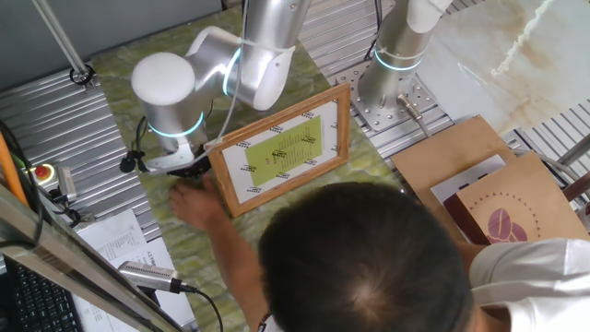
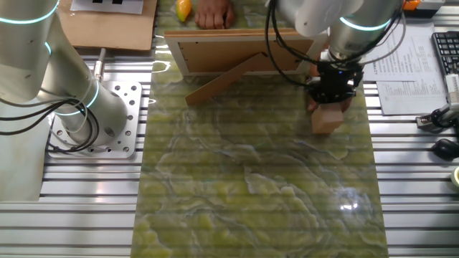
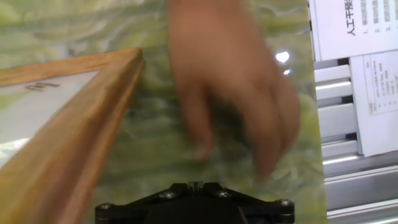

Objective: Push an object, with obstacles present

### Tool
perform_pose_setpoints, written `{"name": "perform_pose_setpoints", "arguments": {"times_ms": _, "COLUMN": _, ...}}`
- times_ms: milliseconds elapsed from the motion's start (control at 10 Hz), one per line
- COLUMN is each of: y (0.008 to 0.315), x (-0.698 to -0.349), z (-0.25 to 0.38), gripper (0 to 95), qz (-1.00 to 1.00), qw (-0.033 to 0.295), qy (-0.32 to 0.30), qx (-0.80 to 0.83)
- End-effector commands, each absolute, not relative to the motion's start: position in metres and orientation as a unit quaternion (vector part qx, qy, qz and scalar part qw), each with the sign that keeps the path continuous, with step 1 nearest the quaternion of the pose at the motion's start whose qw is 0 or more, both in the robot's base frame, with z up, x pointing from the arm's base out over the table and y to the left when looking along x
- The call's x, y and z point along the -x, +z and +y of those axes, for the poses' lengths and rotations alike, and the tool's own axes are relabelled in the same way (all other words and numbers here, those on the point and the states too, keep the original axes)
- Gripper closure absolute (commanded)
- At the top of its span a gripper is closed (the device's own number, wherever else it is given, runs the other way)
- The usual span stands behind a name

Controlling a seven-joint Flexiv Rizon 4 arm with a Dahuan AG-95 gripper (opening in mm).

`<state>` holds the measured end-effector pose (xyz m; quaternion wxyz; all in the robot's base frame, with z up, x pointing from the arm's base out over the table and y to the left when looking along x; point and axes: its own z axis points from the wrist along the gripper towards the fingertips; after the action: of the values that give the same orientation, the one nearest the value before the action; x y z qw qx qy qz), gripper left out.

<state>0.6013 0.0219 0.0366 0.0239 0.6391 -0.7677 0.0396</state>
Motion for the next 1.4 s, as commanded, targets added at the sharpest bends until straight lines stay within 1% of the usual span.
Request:
{"name": "perform_pose_setpoints", "arguments": {"times_ms": 100, "y": 0.038, "x": -0.601, "z": 0.024, "gripper": 95.0, "qz": -0.778, "qw": 0.016, "qy": 0.023, "qx": -0.627}}
{"name": "perform_pose_setpoints", "arguments": {"times_ms": 400, "y": 0.038, "x": -0.601, "z": 0.024, "gripper": 95.0, "qz": -0.785, "qw": 0.019, "qy": 0.025, "qx": -0.619}}
{"name": "perform_pose_setpoints", "arguments": {"times_ms": 700, "y": 0.035, "x": -0.601, "z": 0.023, "gripper": 95.0, "qz": -0.783, "qw": 0.015, "qy": 0.027, "qx": -0.621}}
{"name": "perform_pose_setpoints", "arguments": {"times_ms": 1000, "y": 0.038, "x": -0.607, "z": 0.025, "gripper": 95.0, "qz": -0.783, "qw": 0.015, "qy": 0.032, "qx": -0.621}}
{"name": "perform_pose_setpoints", "arguments": {"times_ms": 1400, "y": 0.031, "x": -0.615, "z": 0.020, "gripper": 95.0, "qz": -0.773, "qw": 0.006, "qy": 0.033, "qx": -0.633}}
